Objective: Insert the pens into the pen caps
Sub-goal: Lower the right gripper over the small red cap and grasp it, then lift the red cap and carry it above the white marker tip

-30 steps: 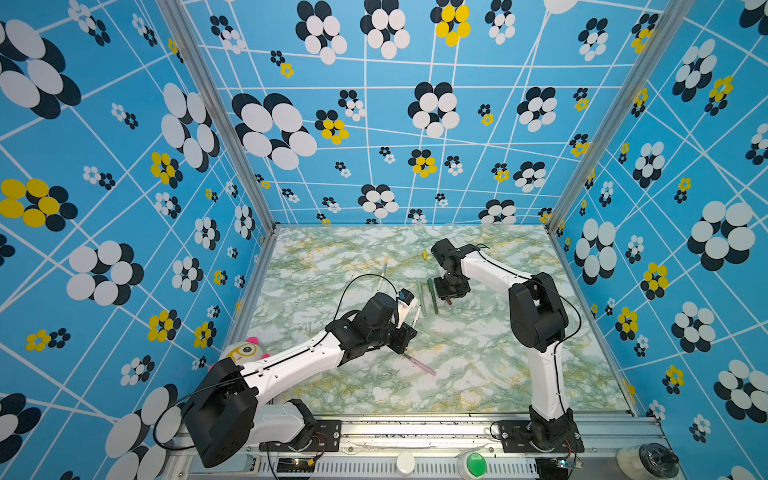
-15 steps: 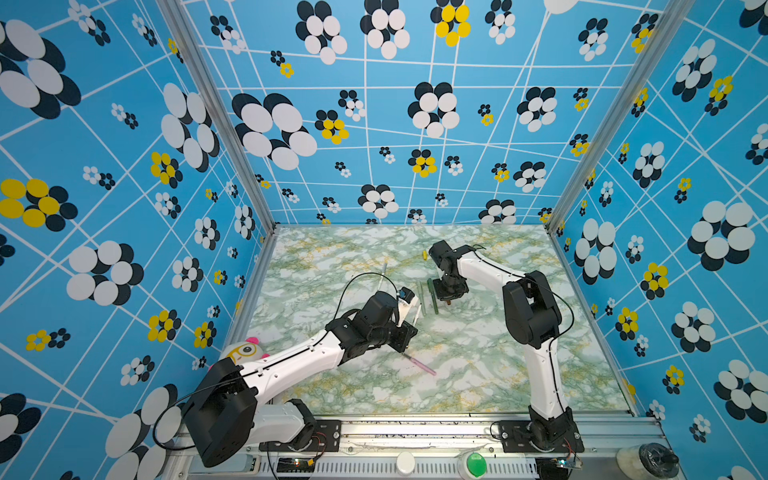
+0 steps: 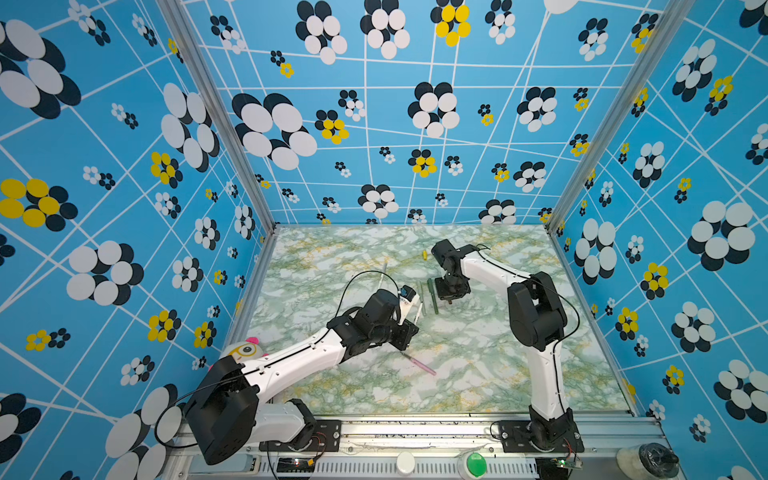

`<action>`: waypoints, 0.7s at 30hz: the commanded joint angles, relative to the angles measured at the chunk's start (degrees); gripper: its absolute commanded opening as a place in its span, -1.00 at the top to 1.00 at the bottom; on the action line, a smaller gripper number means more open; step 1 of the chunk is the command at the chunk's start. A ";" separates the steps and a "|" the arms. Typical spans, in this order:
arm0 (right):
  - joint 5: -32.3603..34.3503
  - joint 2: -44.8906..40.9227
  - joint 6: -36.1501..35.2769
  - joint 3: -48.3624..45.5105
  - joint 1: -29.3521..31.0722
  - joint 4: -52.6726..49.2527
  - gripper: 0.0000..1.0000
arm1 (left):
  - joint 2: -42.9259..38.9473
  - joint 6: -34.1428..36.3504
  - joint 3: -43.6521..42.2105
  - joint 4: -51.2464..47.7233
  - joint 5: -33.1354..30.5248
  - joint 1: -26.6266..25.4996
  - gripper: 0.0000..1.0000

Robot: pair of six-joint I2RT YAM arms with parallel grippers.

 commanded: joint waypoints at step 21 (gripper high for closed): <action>-27.65 -34.26 23.08 -23.49 -11.56 21.82 0.85 | 6.88 -3.59 6.18 3.89 3.59 -4.93 1.00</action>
